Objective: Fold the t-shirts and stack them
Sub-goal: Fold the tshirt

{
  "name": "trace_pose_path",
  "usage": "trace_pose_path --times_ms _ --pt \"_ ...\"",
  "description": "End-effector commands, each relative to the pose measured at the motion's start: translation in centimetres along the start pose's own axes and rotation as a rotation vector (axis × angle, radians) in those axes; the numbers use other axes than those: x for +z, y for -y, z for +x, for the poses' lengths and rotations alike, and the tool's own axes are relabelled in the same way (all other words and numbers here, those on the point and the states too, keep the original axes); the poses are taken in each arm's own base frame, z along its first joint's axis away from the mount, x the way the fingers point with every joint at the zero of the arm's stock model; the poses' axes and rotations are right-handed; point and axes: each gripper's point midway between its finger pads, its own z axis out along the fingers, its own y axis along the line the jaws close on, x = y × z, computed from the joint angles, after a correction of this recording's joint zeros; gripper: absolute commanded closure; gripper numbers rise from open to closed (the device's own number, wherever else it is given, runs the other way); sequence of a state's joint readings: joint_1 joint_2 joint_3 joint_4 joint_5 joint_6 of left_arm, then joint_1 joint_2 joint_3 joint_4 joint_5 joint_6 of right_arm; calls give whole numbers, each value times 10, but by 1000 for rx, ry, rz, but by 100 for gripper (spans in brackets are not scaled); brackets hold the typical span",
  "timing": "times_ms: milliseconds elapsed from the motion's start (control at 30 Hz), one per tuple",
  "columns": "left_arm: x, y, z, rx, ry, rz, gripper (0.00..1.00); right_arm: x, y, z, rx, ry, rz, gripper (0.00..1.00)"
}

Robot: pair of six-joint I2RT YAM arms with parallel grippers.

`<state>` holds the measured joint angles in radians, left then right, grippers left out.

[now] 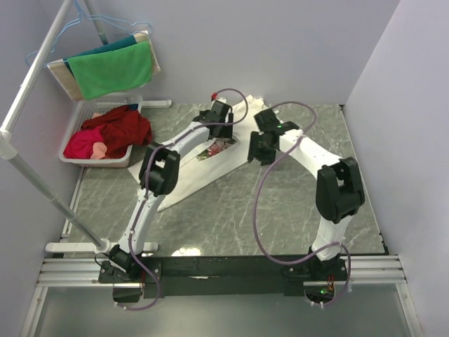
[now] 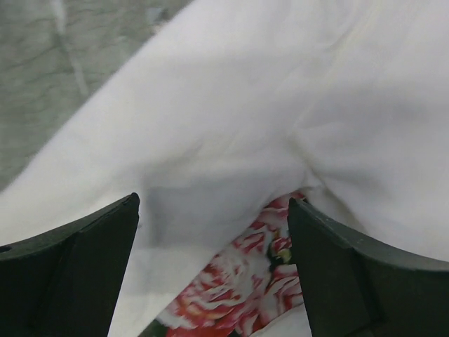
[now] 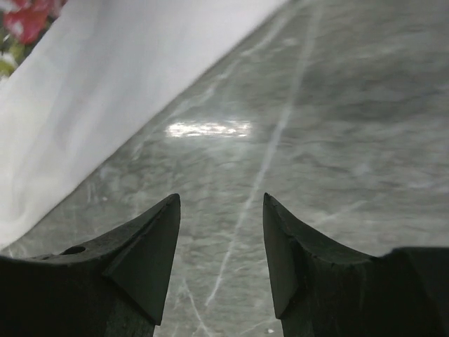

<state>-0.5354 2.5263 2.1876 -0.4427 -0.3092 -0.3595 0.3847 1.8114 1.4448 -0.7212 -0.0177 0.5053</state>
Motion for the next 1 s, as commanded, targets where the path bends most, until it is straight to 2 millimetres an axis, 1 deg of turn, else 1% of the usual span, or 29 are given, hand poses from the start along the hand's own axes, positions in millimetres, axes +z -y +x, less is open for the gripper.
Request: trace_pose_path --times_ms 0,33,67,100,133,167,200,233,267,300,333,367,400,433,467,500,533,567,600,667,700,733,767,800,833,867,900,967 --pt "-60 -32 -85 -67 143 -28 7 6 -54 -4 -104 35 -55 42" --pt "-62 -52 -93 -84 149 -75 7 10 -63 2 -132 18 -58 42" --pt "-62 -64 -97 -98 147 -100 7 22 -71 13 -170 -12 -53 42" --pt "-66 -75 -104 -122 150 -119 7 19 -95 20 -220 -9 -81 42" --pt "-65 -99 -110 -151 154 -149 7 21 -104 29 -252 -21 -81 43" --pt "-65 -106 -109 -163 143 -140 7 32 -111 37 -278 -37 -72 42" --pt "-69 -114 -115 -177 154 -137 7 28 -135 45 -323 -31 -110 42" --pt "-69 -127 -117 -183 151 -137 7 28 -146 49 -344 -35 -126 42" --pt "-68 -127 -116 -175 140 -111 7 39 -152 55 -370 -52 -124 42" --pt "-70 -134 -119 -167 145 -113 7 33 -172 51 -391 -25 -158 42" --pt "-70 -135 -119 -161 143 -102 7 33 -183 59 -427 -33 -166 42" --pt "-69 -133 -117 -154 132 -67 7 42 -192 69 -451 -64 -186 42" --pt "-69 -138 -118 -153 129 -67 7 36 -209 64 -463 -44 -227 42" --pt "-68 -140 -117 -151 124 -61 7 35 -221 69 -493 -40 -262 42" --pt "-66 -141 -115 -147 115 -48 7 41 -227 72 -505 -46 -277 42" --pt "-65 -146 -116 -154 113 -44 7 38 -238 71 -514 -39 -315 42" --pt "-64 -148 -113 -154 105 -40 7 39 -244 73 -539 -36 -335 42" --pt "-62 -149 -113 -157 101 -38 7 47 -246 77 -550 -50 -340 42" --pt "-60 -153 -112 -155 95 -36 7 43 -255 78 -562 -53 -376 42" --pt "-57 -157 -108 -153 78 -34 7 52 -261 88 -601 -76 -403 42" --pt "-57 -158 -109 -158 76 -27 7 52 -266 88 -611 -72 -419 42" --pt "-56 -159 -108 -157 72 -24 7 54 -271 92 -630 -79 -442 42" --pt "-56 -159 -107 -158 71 -24 7 61 -273 102 -643 -98 -448 41" --pt "-56 -160 -106 -158 68 -26 7 62 -278 104 -646 -102 -461 42" --pt "-57 -160 -106 -158 68 -26 7 63 -280 112 -650 -130 -485 42" --pt "-56 -160 -104 -158 64 -27 7 70 -280 120 -652 -154 -486 42" --pt "-57 -160 -104 -160 61 -29 7 73 -280 127 -656 -169 -490 42" --pt "-56 -159 -102 -161 55 -22 7 78 -278 136 -666 -190 -487 42"
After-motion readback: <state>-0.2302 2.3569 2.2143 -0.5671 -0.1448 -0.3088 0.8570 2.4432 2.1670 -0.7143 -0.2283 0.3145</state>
